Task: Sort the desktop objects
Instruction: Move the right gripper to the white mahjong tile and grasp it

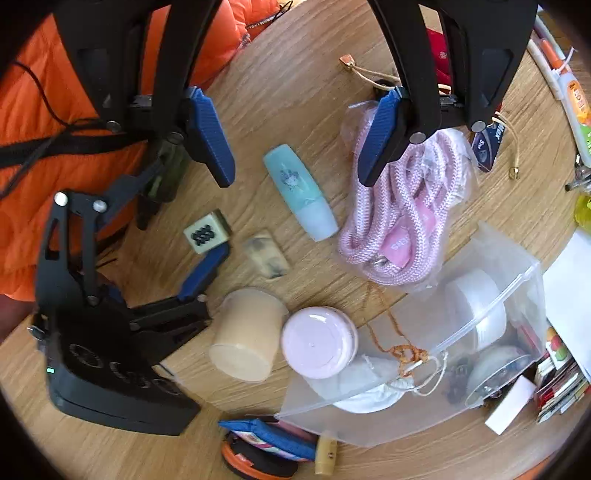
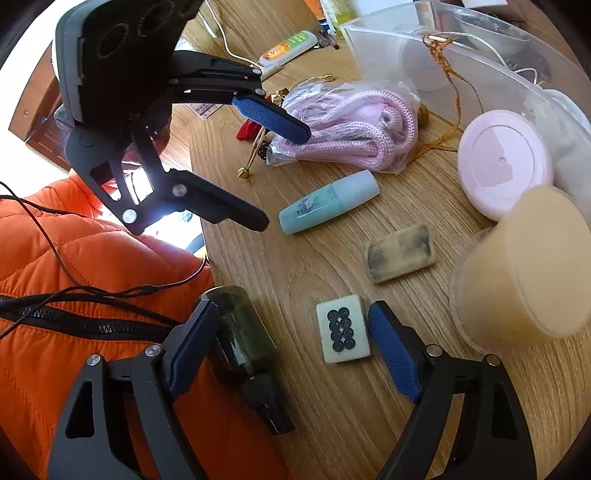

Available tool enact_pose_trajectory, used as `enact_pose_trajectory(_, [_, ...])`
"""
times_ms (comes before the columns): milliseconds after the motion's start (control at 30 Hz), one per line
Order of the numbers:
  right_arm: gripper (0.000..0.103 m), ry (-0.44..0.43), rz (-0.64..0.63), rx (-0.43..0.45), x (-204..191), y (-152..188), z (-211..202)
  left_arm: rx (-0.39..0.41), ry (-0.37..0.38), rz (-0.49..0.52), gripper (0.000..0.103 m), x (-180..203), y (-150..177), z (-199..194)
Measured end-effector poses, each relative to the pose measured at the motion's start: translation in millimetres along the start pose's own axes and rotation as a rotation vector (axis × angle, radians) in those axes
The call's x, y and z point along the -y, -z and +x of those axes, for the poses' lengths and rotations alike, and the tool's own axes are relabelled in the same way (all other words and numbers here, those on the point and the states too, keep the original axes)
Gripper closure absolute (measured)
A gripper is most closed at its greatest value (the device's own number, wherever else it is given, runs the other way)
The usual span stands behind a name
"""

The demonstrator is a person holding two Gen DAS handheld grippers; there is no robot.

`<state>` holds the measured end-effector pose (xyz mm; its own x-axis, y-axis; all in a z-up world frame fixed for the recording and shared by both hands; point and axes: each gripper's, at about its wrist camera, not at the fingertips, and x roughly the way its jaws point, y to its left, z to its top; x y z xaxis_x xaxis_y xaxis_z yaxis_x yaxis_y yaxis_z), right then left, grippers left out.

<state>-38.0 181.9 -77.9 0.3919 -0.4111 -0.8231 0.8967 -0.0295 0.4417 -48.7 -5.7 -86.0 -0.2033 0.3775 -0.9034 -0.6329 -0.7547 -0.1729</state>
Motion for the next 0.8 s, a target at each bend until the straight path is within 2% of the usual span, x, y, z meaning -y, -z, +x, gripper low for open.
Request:
enact_pose_trajectory(67, [0.022,0.009,-0.008,-0.005,-1,-1,-1,-0.001,0.046,0.024,0.035,-3,3,-5])
enact_pose_trajectory(100, [0.022,0.033,-0.014,-0.003,-2,-1,-3,-0.001,0.052,0.032,0.035,11,2,0])
enact_pose_trajectory(200, [0.022,0.164,-0.031,-0.007,0,0,-8,-0.007,0.066,0.079,0.035,22,6,-1])
enact_pose_trajectory(300, [0.037,0.253,-0.054,-0.016,1,3,-11,-0.024,0.087,0.107,0.034,29,4,2])
enact_pose_trajectory(367, [0.053,0.319,-0.108,-0.013,-4,6,-12,-0.035,0.102,0.113,0.034,30,2,4])
enact_pose_trajectory(400, [0.059,0.334,-0.128,-0.015,-7,8,-12,-0.038,0.119,0.11,0.034,30,1,4])
enact_pose_trajectory(433, [0.069,0.345,-0.153,-0.022,-10,10,-10,-0.041,0.14,0.107,0.034,29,0,3])
enact_pose_trajectory(467, [0.073,0.361,-0.172,-0.02,-12,12,-10,-0.043,0.157,0.107,0.034,28,-1,2])
enact_pose_trajectory(600, [0.078,0.4,-0.201,-0.004,-15,18,-14,-0.077,0.22,0.153,0.034,36,-2,0])
enact_pose_trajectory(700, [0.079,0.4,-0.178,0.01,-8,19,-22,-0.143,0.22,0.224,0.035,49,-3,5])
enact_pose_trajectory(800, [0.079,0.391,-0.16,0.019,-4,20,-28,-0.213,0.252,0.256,0.035,53,-8,12])
